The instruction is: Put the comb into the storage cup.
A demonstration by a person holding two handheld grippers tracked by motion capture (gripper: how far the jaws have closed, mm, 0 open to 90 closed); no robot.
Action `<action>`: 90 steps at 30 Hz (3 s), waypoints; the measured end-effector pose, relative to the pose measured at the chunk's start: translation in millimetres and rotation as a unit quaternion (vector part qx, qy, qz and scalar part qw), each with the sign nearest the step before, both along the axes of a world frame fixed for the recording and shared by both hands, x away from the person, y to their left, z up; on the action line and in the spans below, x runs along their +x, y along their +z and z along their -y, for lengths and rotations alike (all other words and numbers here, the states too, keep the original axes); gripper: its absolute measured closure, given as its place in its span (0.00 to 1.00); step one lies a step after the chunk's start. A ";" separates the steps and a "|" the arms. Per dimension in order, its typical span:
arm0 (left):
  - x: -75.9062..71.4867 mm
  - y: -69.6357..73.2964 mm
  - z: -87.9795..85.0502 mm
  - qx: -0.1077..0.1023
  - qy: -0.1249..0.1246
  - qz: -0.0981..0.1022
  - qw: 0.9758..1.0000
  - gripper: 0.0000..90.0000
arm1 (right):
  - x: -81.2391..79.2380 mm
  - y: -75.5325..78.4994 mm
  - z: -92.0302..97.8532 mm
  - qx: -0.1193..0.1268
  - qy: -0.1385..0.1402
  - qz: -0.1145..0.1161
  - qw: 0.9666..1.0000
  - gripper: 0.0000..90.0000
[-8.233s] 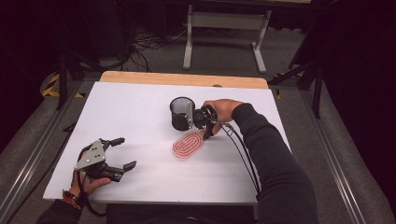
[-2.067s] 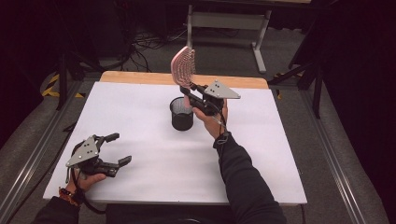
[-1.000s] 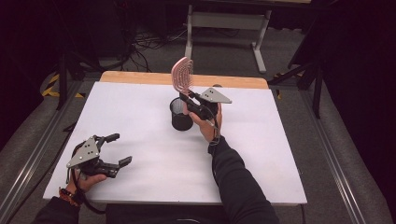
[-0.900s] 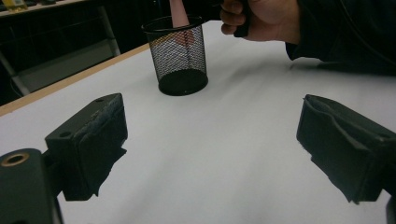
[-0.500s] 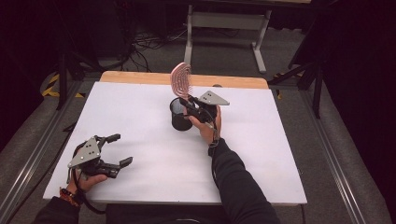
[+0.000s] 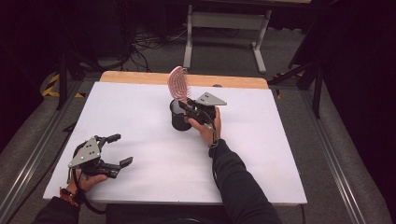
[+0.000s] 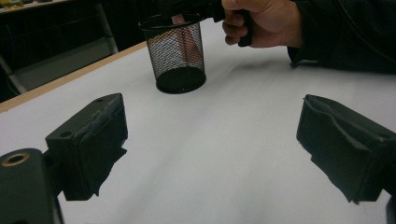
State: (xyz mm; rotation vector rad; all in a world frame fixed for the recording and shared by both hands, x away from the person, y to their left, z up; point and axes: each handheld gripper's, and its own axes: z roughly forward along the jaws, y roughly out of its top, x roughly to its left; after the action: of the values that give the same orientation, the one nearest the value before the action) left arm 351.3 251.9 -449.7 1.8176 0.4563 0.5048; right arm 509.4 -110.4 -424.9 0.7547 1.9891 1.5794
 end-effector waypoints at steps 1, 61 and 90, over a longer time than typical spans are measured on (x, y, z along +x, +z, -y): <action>0.0 0.0 0.0 0.000 0.000 0.000 1.000 0.11 | 0.0 -0.3 -0.3 -0.001 0.000 -0.001 1.000 0.77; -0.3 0.0 1.5 0.003 0.000 0.001 1.000 0.11 | -21.5 32.2 6.5 -0.036 0.004 0.029 0.999 0.60; 4.8 -1.5 -3.8 -0.012 -0.002 -0.006 1.000 0.11 | -30.8 60.0 19.7 -0.057 -0.020 0.061 0.996 0.35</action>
State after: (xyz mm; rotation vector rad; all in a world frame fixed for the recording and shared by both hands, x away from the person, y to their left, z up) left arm 356.1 255.6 -451.2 1.7987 0.4654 0.4831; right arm 478.6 -130.1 -364.8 0.6344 1.9438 1.4400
